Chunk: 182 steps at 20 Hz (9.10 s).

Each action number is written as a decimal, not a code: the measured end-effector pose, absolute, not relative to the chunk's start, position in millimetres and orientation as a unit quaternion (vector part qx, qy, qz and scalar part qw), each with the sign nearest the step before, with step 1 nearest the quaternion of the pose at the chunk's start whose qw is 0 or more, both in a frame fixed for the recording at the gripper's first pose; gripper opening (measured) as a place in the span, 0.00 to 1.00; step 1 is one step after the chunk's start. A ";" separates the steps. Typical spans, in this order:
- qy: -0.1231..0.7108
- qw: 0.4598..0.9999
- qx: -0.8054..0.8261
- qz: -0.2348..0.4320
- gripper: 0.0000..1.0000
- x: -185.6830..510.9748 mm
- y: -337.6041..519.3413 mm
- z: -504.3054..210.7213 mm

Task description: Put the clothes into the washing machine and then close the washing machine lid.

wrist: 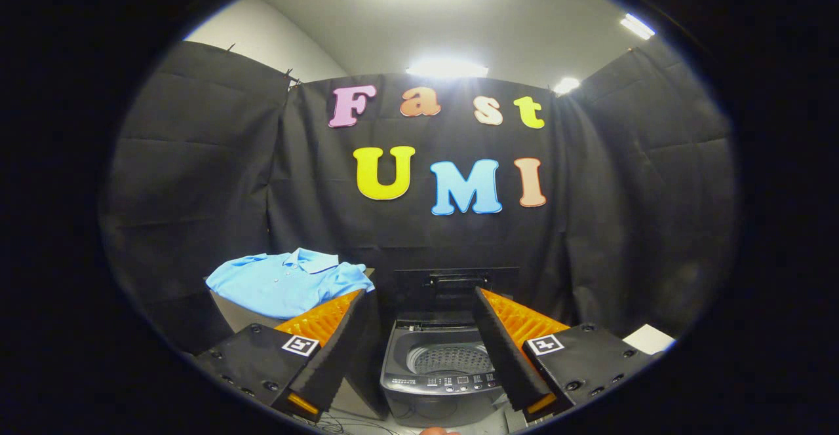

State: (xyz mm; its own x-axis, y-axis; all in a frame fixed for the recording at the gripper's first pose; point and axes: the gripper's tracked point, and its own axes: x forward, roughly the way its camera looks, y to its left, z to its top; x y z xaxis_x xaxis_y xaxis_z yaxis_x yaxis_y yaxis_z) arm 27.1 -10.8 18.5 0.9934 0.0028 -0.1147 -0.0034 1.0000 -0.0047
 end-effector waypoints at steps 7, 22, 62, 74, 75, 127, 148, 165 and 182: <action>0.108 0.992 0.012 0.056 0.99 50.0 8.2 48.5; 0.198 0.975 -0.002 0.103 0.98 128.2 64.7 39.3; 0.345 0.922 -0.028 0.172 0.99 272.5 297.7 -124.6; 0.338 0.918 -0.056 0.199 0.57 270.5 306.6 -125.3; 0.334 0.918 -0.049 0.209 0.42 271.0 308.6 -124.2; 0.072 0.989 0.038 0.120 0.01 264.9 -4.3 134.4; 0.220 0.972 0.059 0.054 0.01 286.9 -79.9 -84.5; 0.345 0.937 0.052 -0.011 0.01 301.9 -117.1 -243.9; 0.392 0.917 0.066 -0.019 0.50 290.1 -121.4 -294.4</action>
State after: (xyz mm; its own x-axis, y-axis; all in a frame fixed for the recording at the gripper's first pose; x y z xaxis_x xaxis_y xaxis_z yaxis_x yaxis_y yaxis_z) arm 290.1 -121.4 -294.4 0.6922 0.0170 -0.7215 0.0864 0.9906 0.1062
